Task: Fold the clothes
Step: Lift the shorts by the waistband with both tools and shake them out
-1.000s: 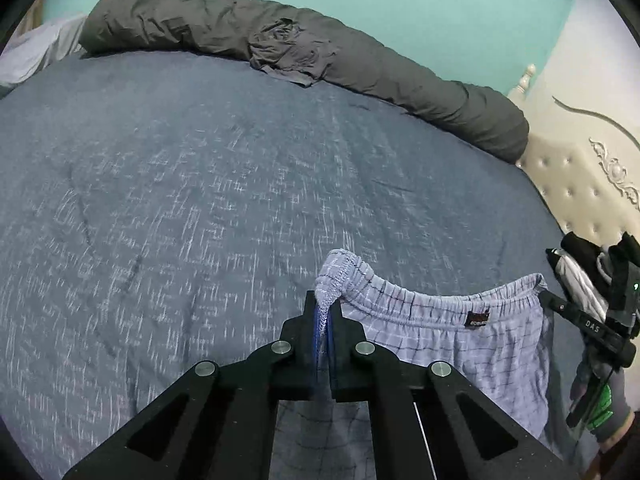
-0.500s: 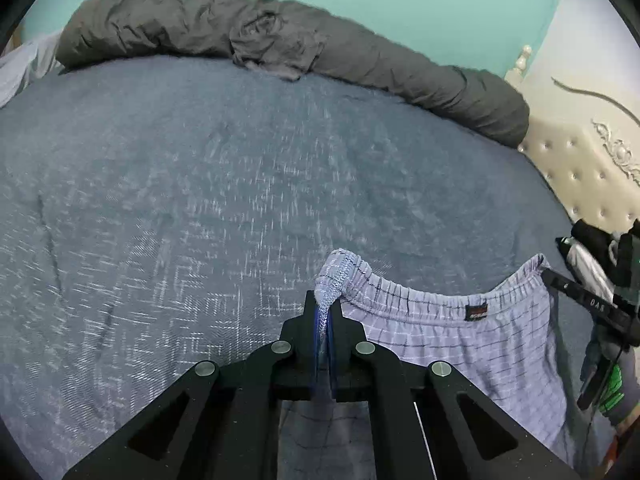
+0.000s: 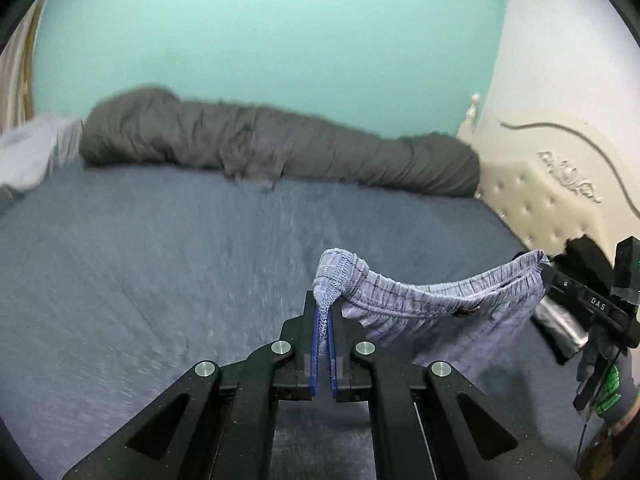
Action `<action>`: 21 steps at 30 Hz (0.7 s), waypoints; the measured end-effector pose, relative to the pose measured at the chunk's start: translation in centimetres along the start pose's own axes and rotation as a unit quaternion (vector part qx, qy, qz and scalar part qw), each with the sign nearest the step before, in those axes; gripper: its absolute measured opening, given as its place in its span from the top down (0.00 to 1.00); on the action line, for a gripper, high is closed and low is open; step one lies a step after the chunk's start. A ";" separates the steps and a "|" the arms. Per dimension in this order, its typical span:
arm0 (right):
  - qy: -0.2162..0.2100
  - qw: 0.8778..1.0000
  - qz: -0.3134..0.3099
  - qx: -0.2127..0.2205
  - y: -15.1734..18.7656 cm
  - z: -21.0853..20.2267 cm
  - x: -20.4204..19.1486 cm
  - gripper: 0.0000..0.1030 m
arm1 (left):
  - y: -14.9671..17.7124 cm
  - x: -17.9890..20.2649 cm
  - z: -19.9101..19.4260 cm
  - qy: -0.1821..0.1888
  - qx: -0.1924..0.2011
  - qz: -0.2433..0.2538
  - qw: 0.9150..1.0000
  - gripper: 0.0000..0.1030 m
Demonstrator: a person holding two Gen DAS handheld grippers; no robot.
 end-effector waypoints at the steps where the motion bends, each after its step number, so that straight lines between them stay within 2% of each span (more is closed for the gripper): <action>1: -0.004 1.000 -0.005 0.010 -0.7 -1.5 -0.8 0.96 | -0.5 0.4 -1.3 -0.001 0.007 0.004 1.000 0.97; 5: -0.018 0.999 -0.018 0.040 -3.0 -6.4 -3.3 0.96 | -2.2 1.6 -6.1 -0.001 0.025 0.019 0.999 0.97; 10: -0.026 0.998 -0.026 0.050 -4.2 -10.1 -5.0 0.96 | -2.4 2.2 -8.4 -0.006 0.019 0.034 0.999 0.97; 14: -0.011 0.999 -0.030 0.020 -2.5 -9.2 -4.7 0.96 | 2.1 1.5 -3.6 -0.009 -0.047 0.034 0.998 0.97; 18: 0.038 0.996 -0.038 -0.070 2.9 -4.4 -2.6 0.96 | 6.9 0.7 1.4 -0.011 -0.117 0.034 0.993 0.97; 21: 0.053 0.991 -0.013 -0.126 7.2 -0.4 -0.2 0.96 | 10.8 -0.5 5.5 -0.012 -0.157 0.021 0.987 0.97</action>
Point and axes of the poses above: each gripper's, at about its wrist camera, not at the fingertips, and z roughly the way its jaws point, x to its right, y to its underside, the point moved 6 cm from there along z, roughly the way its jaws point
